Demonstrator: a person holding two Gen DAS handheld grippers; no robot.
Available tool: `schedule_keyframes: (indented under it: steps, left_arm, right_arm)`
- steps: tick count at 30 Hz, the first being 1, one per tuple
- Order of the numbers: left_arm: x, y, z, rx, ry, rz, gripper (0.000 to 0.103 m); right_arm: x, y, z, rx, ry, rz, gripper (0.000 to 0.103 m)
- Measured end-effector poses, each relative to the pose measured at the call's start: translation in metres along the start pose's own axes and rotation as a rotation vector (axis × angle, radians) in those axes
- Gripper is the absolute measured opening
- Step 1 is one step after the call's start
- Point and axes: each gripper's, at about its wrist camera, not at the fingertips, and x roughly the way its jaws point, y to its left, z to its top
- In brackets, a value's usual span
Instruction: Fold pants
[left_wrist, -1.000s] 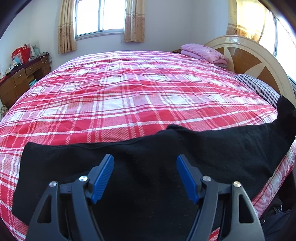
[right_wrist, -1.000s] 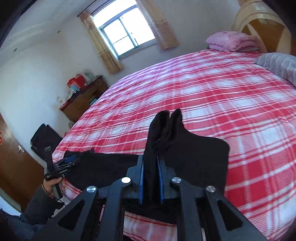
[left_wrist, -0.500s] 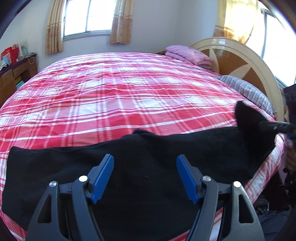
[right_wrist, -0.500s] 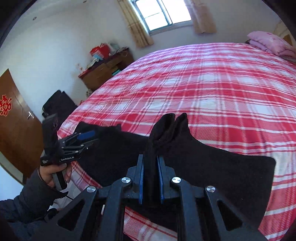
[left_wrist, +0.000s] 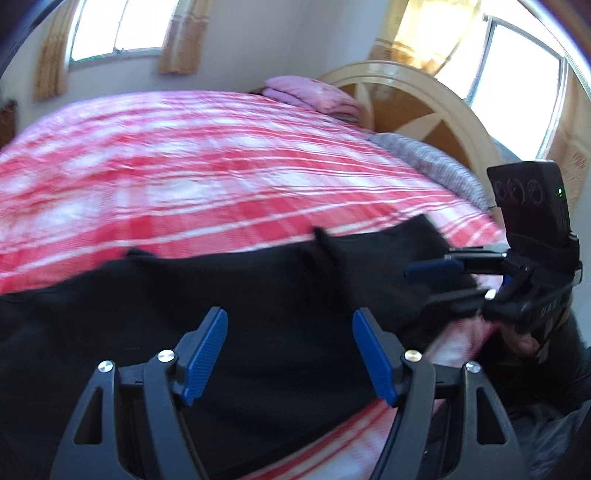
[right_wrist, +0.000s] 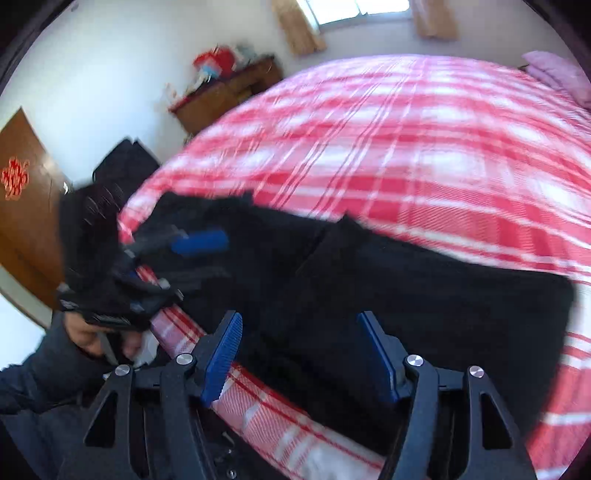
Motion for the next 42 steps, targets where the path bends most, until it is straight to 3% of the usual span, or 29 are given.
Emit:
schedule_keyframes:
  steps: [3, 7, 9, 14, 17, 20, 24, 26, 31, 36, 39, 42]
  left_arm:
    - [0.023, -0.008, 0.007, -0.059, 0.031, -0.107, 0.073]
    - [0.046, -0.017, 0.015, -0.115, 0.074, -0.141, 0.073]
    - [0.054, -0.021, 0.019, -0.138, 0.086, -0.150, 0.073]
    - [0.042, -0.022, 0.017, -0.142, 0.037, -0.111, 0.073]
    - [0.029, -0.010, 0.014, -0.166, -0.009, -0.070, 0.073]
    - [0.018, 0.002, 0.014, -0.192, -0.052, -0.044, 0.073]
    - [0.010, 0.013, 0.013, -0.215, -0.080, -0.049, 0.073]
    - [0.010, 0.016, 0.010, -0.227, -0.080, -0.057, 0.073]
    - [0.013, 0.020, 0.004, -0.248, -0.073, -0.072, 0.073]
    - [0.008, 0.018, 0.006, -0.247, -0.083, -0.087, 0.073]
    - [0.008, 0.014, 0.007, -0.240, -0.082, -0.104, 0.073]
    - [0.018, 0.010, 0.006, -0.236, -0.054, -0.120, 0.073]
  right_arm:
    - [-0.035, -0.025, -0.009, 0.084, -0.072, -0.034, 0.066]
    - [-0.064, -0.072, -0.031, 0.241, -0.158, -0.093, 0.066]
    - [-0.068, -0.081, -0.039, 0.256, -0.175, -0.104, 0.066]
    - [-0.054, -0.042, -0.043, 0.053, -0.132, -0.138, 0.066]
    - [-0.033, -0.009, -0.044, -0.066, -0.090, -0.107, 0.066]
    - [-0.005, 0.024, -0.043, -0.179, -0.045, -0.130, 0.065]
    - [0.025, 0.047, -0.045, -0.283, 0.008, -0.199, 0.051]
    - [0.038, 0.050, -0.046, -0.308, 0.020, -0.260, 0.031]
    - [0.036, 0.049, -0.048, -0.300, 0.021, -0.233, 0.003]
    - [0.011, 0.062, -0.050, -0.311, -0.040, -0.170, 0.002]
    - [0.014, 0.072, -0.054, -0.355, -0.019, -0.130, 0.000]
    - [0.031, 0.066, -0.060, -0.357, 0.000, -0.219, 0.001]
